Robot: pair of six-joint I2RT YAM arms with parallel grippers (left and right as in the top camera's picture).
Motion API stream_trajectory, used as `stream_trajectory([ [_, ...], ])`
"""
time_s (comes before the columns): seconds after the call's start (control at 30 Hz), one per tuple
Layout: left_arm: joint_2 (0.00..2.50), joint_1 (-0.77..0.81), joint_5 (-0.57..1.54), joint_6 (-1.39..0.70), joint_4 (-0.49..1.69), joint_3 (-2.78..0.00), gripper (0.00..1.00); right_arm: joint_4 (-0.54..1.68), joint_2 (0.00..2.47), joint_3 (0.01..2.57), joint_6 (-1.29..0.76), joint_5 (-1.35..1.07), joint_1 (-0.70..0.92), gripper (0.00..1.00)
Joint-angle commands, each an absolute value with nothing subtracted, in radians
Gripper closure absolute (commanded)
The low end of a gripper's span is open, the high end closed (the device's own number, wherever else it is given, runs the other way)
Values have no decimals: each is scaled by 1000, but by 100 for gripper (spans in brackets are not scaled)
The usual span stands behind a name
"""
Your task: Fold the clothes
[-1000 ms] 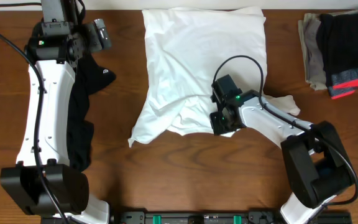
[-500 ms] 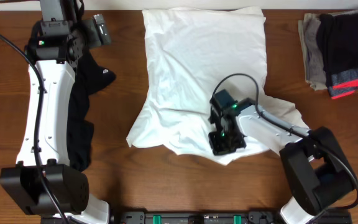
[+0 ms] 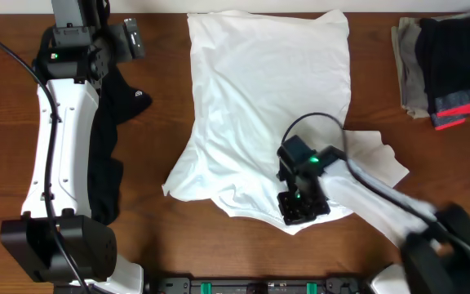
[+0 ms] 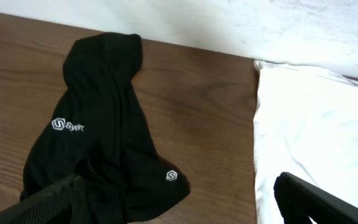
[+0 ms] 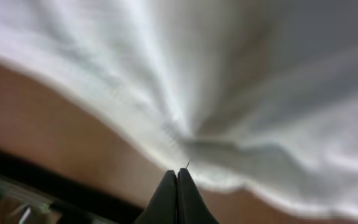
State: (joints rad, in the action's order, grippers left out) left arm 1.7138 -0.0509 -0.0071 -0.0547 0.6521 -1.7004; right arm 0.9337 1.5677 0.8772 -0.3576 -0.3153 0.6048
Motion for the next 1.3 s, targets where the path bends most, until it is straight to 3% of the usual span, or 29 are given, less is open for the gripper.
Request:
stream_trajectory([
  [0.0,1724,-56,-16,-22,649,-1704,2,915,1415,884,-398,-271,589,98],
  [0.13,1724,-56,-15,-23,657,-1704,2,828,1325,884,-407,-152,534,89],
  [0.33,1724,-55,-4,-23,748,-1704,2,761,1397,884,-337,-120,422,78],
  [0.43,1724,-55,32,-23,810,-1704,2,743,1450,884,-295,-126,375,36],
  [0.53,1728,-55,126,-22,846,-1703,2,716,1481,884,-228,-183,350,14],
  [0.57,1729,-55,154,-21,854,-1703,2,707,1488,884,-189,-214,346,1],
  [0.77,1757,-52,202,-19,882,-1703,2,617,1497,882,-141,-233,345,1],
  [0.8,1763,-50,202,-19,883,-1703,2,601,1504,882,-141,-233,345,1],
  [0.83,1773,-49,202,-19,882,-1703,2,584,1516,882,-141,-233,345,9],
  [0.87,1779,-49,202,-19,882,-1703,2,574,1530,882,-141,-232,345,22],
  [0.97,1796,-49,202,-19,881,-1703,2,561,1591,882,-182,-212,344,82],
  [1.03,1802,-49,201,-19,874,-1703,2,556,1635,882,-209,-206,343,99],
  [1.27,1803,-49,199,-13,822,-1703,2,558,1744,882,-275,-143,327,99],
])
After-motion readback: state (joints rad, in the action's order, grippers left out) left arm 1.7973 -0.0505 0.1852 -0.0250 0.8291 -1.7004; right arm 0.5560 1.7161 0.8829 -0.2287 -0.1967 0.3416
